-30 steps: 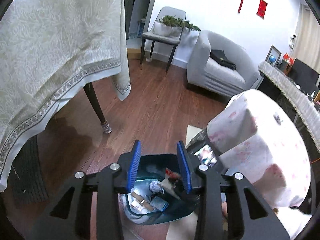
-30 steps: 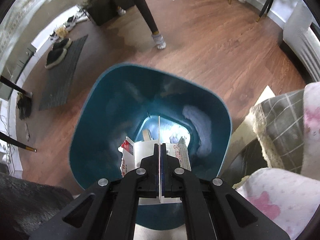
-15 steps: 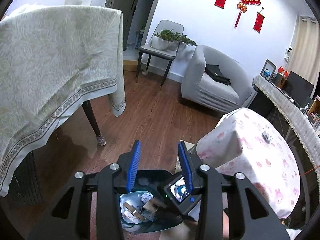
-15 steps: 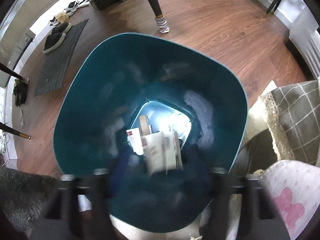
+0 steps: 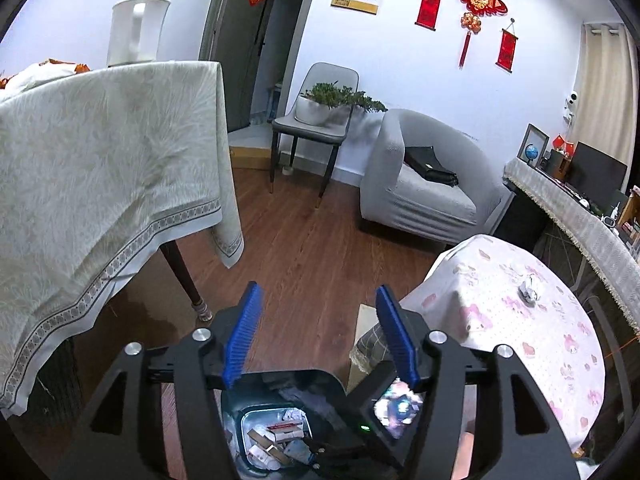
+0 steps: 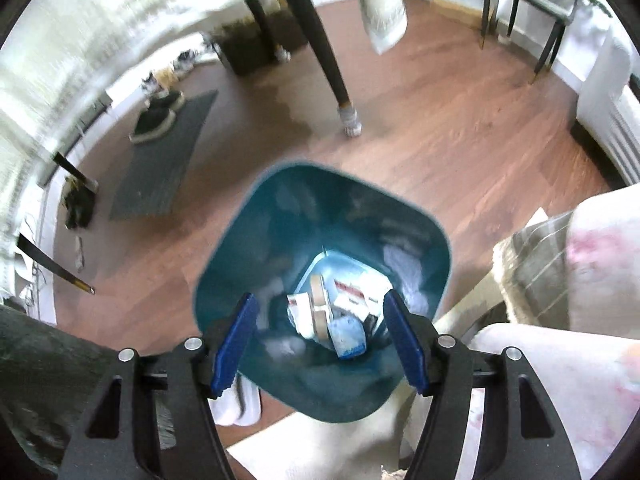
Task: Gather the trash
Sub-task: 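Lower the SanDisk box into the teal bin and open the right gripper, then move both grippers back over the table toward the paper ball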
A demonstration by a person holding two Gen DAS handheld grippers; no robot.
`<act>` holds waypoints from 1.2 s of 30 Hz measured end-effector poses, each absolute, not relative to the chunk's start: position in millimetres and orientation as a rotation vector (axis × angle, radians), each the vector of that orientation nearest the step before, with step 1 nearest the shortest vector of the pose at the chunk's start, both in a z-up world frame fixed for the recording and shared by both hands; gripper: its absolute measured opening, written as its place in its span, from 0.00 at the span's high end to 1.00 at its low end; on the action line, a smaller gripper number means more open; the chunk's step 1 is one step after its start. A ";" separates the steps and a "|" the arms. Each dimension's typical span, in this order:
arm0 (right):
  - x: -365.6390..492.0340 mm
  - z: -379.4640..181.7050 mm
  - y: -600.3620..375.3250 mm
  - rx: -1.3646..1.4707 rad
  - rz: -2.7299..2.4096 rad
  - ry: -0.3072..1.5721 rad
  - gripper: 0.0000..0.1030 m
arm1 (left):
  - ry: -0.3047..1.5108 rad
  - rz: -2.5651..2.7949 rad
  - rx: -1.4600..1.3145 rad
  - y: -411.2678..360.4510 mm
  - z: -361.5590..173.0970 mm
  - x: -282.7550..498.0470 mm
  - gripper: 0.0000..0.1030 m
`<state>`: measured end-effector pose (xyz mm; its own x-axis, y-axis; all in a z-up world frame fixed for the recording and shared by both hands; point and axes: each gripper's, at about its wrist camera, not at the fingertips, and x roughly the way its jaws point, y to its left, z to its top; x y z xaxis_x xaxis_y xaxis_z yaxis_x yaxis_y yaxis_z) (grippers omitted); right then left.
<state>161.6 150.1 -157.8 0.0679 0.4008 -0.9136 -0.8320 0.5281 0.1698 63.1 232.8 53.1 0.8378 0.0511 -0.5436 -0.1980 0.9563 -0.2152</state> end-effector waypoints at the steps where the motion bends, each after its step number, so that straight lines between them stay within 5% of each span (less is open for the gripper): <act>1: 161.7 -150.5 147.9 -0.449 0.981 1.150 0.35 | 0.560 0.137 -0.269 231.6 54.7 64.6 0.35; 18: 188.3 -22.8 58.0 -0.304 0.870 0.864 0.27 | 0.525 0.082 -0.227 178.9 69.3 94.8 0.24; 36: 247.7 -1.1 -58.3 -0.250 0.609 0.789 0.24 | 0.580 -0.026 -0.201 106.2 45.4 145.0 0.22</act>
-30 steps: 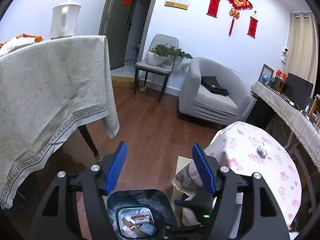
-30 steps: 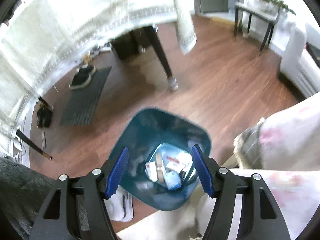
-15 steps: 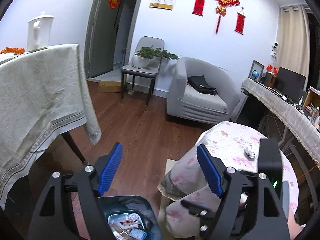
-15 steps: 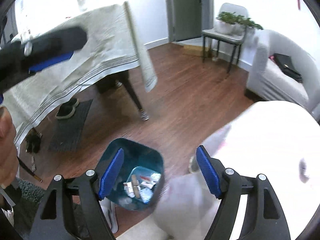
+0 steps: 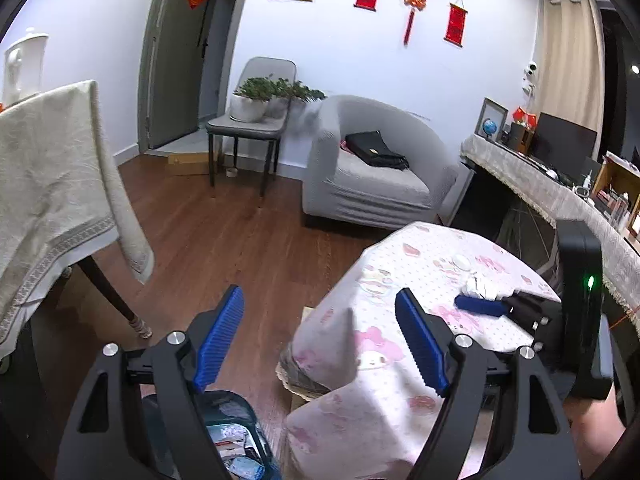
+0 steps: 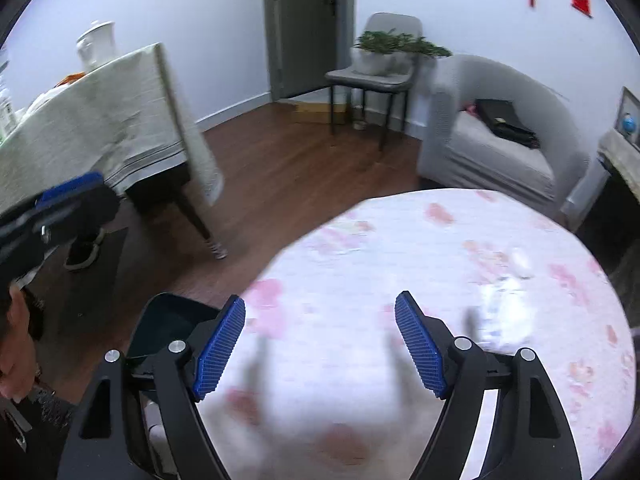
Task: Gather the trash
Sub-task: 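Move both grippers back over the table toward the paper ball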
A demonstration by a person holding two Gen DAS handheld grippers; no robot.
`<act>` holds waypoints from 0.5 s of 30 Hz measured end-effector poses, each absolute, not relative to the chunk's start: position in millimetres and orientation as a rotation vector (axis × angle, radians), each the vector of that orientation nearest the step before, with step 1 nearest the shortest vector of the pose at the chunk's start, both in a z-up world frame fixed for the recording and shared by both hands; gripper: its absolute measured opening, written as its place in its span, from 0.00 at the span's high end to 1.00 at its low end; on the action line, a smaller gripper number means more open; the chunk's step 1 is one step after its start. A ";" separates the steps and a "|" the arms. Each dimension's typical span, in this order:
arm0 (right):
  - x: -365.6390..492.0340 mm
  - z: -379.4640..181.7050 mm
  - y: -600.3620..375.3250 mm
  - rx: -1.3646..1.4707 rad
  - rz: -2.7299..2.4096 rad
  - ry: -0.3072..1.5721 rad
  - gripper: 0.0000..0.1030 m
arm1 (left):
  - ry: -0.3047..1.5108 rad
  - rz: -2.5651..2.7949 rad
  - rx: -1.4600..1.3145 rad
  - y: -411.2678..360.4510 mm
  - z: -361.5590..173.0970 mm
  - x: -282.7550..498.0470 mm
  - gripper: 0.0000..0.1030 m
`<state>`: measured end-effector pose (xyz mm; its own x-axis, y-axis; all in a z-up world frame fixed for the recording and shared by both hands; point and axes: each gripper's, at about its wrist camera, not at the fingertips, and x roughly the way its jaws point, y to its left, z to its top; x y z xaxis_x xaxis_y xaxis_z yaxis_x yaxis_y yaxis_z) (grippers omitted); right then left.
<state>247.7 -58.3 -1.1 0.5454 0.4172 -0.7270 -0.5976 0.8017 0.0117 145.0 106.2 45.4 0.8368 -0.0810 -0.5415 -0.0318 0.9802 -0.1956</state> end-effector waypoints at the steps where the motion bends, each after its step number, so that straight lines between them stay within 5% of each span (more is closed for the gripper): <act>1: 251.3 0.6 -66.7 -0.240 0.590 0.783 0.24 | 0.585 -0.034 -0.200 102.1 43.6 148.1 0.22; 15: 289.2 -3.0 -138.4 -0.143 0.436 0.805 0.24 | 0.640 -0.119 -0.140 50.4 23.3 179.1 0.22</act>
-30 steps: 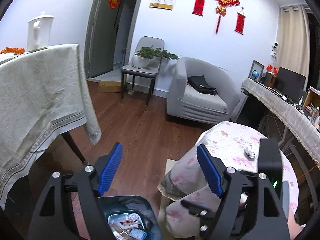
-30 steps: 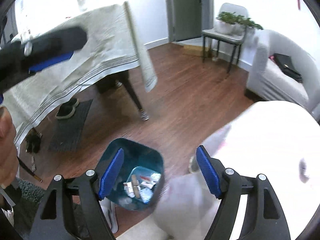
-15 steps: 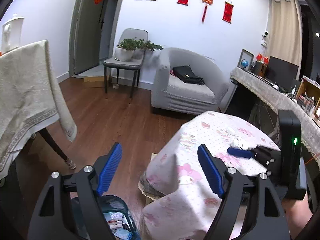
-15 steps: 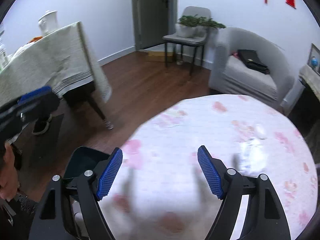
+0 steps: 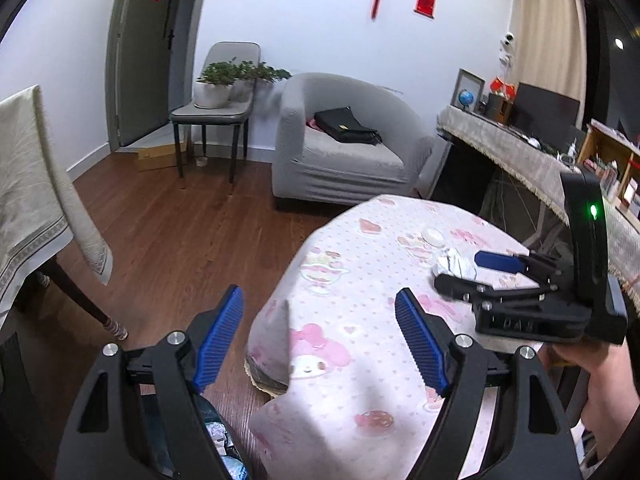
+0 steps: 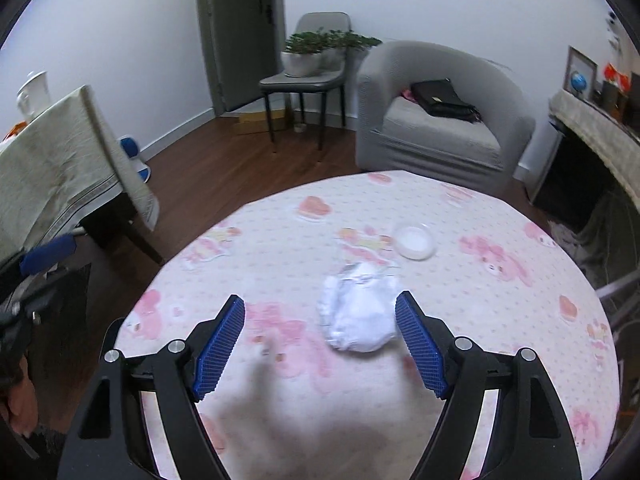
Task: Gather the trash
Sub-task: 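Move both grippers back over the table toward the paper ball, then close the right gripper on the crumpled white paper ball and lift it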
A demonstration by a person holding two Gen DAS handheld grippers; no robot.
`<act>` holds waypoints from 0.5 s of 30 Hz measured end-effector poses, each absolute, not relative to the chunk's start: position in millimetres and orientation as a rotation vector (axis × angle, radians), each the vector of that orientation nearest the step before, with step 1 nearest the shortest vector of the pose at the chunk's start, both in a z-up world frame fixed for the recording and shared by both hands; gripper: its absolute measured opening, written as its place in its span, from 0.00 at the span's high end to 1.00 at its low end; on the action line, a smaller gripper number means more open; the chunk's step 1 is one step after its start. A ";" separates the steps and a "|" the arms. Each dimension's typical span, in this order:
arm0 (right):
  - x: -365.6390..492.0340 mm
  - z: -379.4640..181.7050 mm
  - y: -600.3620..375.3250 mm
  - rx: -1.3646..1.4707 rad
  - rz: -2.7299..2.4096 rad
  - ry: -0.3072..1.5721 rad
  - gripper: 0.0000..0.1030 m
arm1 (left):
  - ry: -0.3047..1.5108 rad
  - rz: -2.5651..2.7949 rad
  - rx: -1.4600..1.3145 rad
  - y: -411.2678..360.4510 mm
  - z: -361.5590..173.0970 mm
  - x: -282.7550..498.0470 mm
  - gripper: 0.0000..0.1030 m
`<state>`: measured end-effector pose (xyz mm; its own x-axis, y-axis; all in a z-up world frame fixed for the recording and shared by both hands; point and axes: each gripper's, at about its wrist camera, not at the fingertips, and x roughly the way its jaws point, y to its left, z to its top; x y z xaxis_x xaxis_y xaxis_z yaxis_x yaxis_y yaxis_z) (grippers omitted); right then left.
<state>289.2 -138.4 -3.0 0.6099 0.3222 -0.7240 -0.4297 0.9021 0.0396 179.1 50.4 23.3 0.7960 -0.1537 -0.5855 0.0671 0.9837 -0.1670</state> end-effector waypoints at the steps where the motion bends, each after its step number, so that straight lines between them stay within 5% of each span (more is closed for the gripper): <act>1: 292.0 -2.7 -140.4 -0.132 0.432 0.806 0.24 | 0.643 -0.123 -0.137 48.2 21.4 180.3 0.22; 11: 310.2 -18.4 -154.4 -0.067 0.405 0.866 0.24 | 0.672 -0.168 -0.142 29.2 12.4 198.5 0.22; 15: 315.7 -24.4 -157.6 -0.054 0.407 0.886 0.39 | 0.679 -0.180 -0.148 24.3 10.2 204.8 0.22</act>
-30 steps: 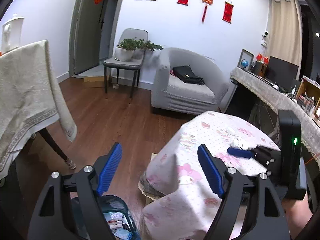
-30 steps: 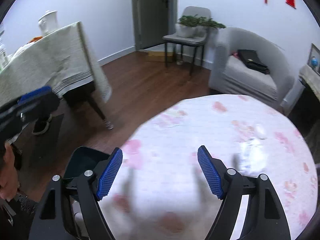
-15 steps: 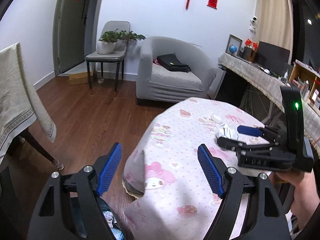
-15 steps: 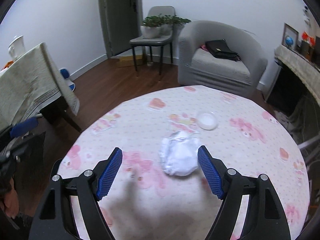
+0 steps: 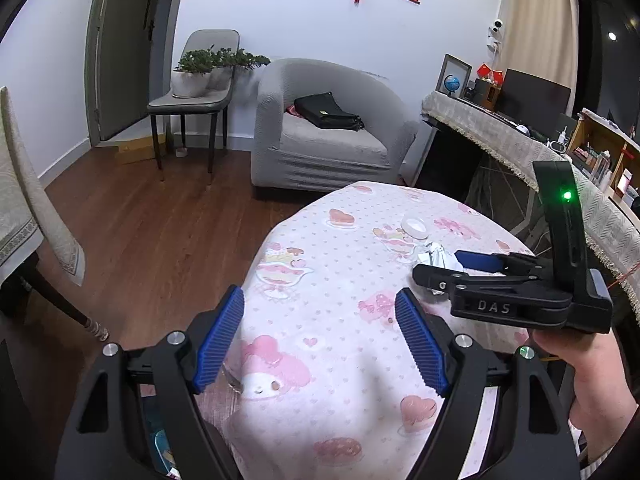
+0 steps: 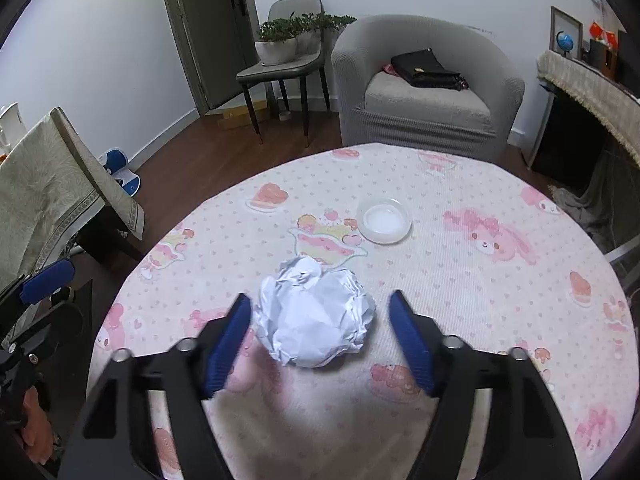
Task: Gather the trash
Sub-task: 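Close the right gripper on the crumpled white paper ball and lift it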
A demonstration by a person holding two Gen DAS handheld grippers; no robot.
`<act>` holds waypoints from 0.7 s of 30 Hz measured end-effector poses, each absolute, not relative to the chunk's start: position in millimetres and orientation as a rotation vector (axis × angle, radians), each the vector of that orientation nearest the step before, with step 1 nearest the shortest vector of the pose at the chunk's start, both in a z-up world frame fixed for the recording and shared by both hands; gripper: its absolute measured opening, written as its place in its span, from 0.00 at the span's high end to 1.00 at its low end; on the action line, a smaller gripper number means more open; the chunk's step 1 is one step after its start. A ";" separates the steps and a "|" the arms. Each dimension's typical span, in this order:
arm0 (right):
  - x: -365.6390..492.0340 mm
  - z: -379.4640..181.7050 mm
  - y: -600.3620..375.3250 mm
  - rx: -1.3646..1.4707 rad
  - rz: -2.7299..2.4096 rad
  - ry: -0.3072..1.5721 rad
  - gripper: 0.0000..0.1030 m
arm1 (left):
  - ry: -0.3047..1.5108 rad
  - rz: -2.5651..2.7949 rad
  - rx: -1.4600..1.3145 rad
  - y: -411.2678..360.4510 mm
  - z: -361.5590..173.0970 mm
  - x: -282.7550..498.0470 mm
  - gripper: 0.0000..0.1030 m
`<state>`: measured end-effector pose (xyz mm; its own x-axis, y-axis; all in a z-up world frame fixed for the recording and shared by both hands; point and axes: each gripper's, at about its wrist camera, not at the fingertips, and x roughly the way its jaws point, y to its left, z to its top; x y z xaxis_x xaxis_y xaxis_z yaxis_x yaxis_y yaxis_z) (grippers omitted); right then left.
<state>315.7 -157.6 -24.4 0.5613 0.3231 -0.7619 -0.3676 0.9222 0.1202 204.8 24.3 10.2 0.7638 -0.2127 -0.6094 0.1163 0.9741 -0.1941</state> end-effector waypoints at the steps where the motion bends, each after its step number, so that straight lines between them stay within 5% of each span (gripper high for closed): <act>1: 317.5 -25.5 -158.4 -0.049 0.412 0.890 0.40 | 0.681 -0.184 -0.150 22.3 9.8 206.7 0.22; 6: 322.3 -29.3 -161.5 -0.028 0.435 0.900 0.49 | 0.693 -0.217 -0.171 9.1 7.9 216.5 0.22; 21: 328.2 -17.4 -246.3 0.110 0.383 0.856 0.49 | 0.737 -0.296 -0.011 -68.7 11.0 267.0 0.28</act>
<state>328.2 -246.3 -17.4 0.5922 0.3725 -0.7145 -0.2855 0.9262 0.2463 267.0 -68.7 11.0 0.7006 -0.2696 -0.6606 0.2616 0.9585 -0.1136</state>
